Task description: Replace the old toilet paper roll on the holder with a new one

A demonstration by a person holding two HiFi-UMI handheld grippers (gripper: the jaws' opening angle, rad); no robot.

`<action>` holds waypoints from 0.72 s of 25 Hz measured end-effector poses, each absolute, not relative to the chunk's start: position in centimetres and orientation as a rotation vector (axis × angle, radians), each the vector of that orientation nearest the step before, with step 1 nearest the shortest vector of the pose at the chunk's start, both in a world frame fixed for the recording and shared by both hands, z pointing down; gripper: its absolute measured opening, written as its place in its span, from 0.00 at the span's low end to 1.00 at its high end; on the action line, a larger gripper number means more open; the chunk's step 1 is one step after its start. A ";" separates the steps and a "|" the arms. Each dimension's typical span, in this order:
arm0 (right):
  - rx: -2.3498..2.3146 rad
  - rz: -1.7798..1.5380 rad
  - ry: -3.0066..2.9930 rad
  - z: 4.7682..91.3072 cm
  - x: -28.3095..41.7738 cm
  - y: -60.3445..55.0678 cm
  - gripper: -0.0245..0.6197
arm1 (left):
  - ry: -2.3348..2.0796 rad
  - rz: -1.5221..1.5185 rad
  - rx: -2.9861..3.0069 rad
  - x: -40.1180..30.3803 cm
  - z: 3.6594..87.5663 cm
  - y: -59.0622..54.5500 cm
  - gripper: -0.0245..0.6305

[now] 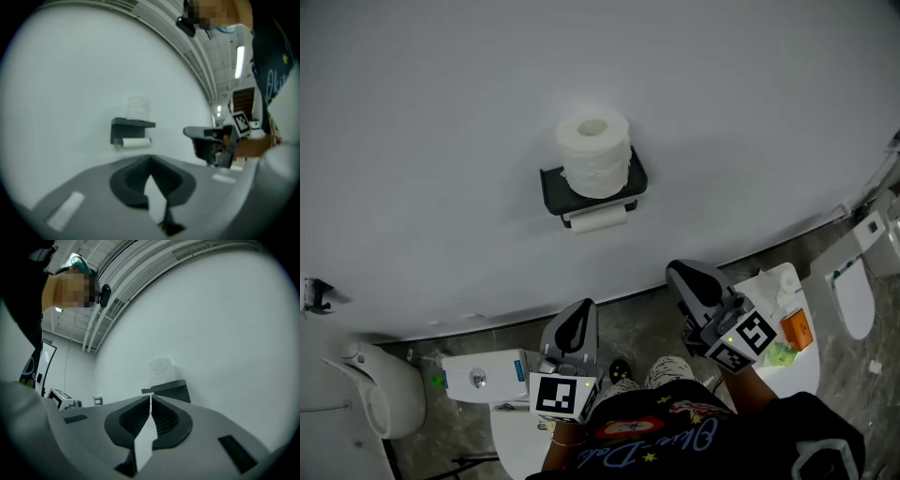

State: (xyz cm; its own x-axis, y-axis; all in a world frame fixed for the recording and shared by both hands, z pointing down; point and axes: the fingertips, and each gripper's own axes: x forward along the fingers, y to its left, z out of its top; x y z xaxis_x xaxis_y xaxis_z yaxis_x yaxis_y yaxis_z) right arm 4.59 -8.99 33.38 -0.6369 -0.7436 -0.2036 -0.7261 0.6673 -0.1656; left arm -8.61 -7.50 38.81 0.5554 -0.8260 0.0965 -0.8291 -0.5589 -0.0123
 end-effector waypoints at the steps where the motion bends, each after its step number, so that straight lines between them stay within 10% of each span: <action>1: -1.173 -0.114 2.647 33.8 4.0 -9.4 0.06 | -1.457 0.137 2.730 -9.0 38.9 -8.0 0.02; 12: -1.158 -0.038 2.684 31.6 4.0 -13.2 0.06 | -1.417 0.098 2.700 -8.2 38.0 -11.8 0.02; 18: -1.197 -0.083 2.652 31.9 4.8 -13.0 0.06 | -1.157 -0.477 2.346 -8.2 37.7 -14.7 0.09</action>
State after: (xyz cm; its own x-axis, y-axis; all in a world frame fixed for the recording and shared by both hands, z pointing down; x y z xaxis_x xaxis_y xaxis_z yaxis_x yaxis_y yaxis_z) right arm 4.75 -13.00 31.89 -0.6395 -0.7462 -0.1853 -0.7331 0.6644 -0.1457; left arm -8.24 -14.67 37.74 0.5824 -0.8071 -0.0965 -0.6408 -0.5289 0.5565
